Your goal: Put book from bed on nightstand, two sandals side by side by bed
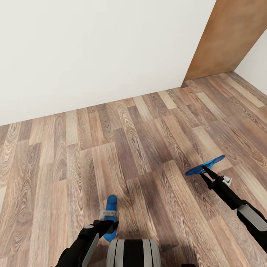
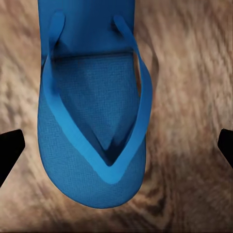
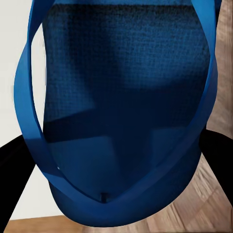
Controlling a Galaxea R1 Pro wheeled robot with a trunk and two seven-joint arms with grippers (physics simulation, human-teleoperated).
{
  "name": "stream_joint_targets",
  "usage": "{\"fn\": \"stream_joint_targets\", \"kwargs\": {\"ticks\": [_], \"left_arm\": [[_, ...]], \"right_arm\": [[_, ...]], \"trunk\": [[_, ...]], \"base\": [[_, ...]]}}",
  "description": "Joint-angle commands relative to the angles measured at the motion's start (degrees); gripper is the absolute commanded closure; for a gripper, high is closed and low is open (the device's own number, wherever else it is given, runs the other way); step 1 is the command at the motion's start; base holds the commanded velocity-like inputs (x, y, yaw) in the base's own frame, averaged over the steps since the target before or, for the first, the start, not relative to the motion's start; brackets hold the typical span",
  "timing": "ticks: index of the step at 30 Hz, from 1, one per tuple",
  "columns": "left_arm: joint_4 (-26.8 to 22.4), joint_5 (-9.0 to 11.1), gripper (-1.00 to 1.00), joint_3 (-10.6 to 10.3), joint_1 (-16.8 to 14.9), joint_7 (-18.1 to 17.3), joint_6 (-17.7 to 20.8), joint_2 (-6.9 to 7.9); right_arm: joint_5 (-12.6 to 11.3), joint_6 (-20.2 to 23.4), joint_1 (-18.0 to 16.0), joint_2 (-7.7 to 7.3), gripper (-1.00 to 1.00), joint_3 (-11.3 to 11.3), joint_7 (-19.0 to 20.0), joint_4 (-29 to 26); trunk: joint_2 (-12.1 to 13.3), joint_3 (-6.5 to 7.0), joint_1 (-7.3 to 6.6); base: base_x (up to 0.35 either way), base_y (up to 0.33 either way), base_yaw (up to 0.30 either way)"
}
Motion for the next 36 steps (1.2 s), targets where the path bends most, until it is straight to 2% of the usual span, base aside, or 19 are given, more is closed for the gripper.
{"fn": "stream_joint_targets", "kwargs": {"ticks": [1,9,15,22,36], "left_arm": [[-0.1,0.2,-1.0,0.0,0.0,-0.1,0.3,0.0],[-0.1,0.2,-1.0,0.0,0.0,-0.1,0.3,0.0],[-0.2,0.1,-1.0,0.0,0.0,-0.1,0.3,0.0],[-0.2,0.1,-1.0,0.0,0.0,0.0,0.3,0.0],[-0.2,0.1,-1.0,0.0,0.0,0.0,0.3,0.07]], "right_arm": [[-0.7,0.5,-0.1,-0.06,1.0,0.3,0.1,0.0],[-0.7,0.5,-0.1,0.02,1.0,0.3,0.1,0.0],[-0.7,0.5,-0.1,0.08,1.0,0.3,0.1,0.0],[-0.7,0.5,-0.1,0.13,1.0,0.3,0.1,0.0],[-0.7,0.5,-0.1,0.2,1.0,0.3,0.1,0.0]], "trunk": [[0.0,-0.26,0.01],[-0.1,-2.03,0.22],[-0.1,-2.03,0.22],[-0.2,-3.59,0.4],[-0.2,-3.59,0.4]], "base": [[0.0,0.0,0.0],[0.0,0.0,0.0],[0.0,0.0,0.0],[0.0,0.0,0.0],[0.0,0.0,0.0]]}}
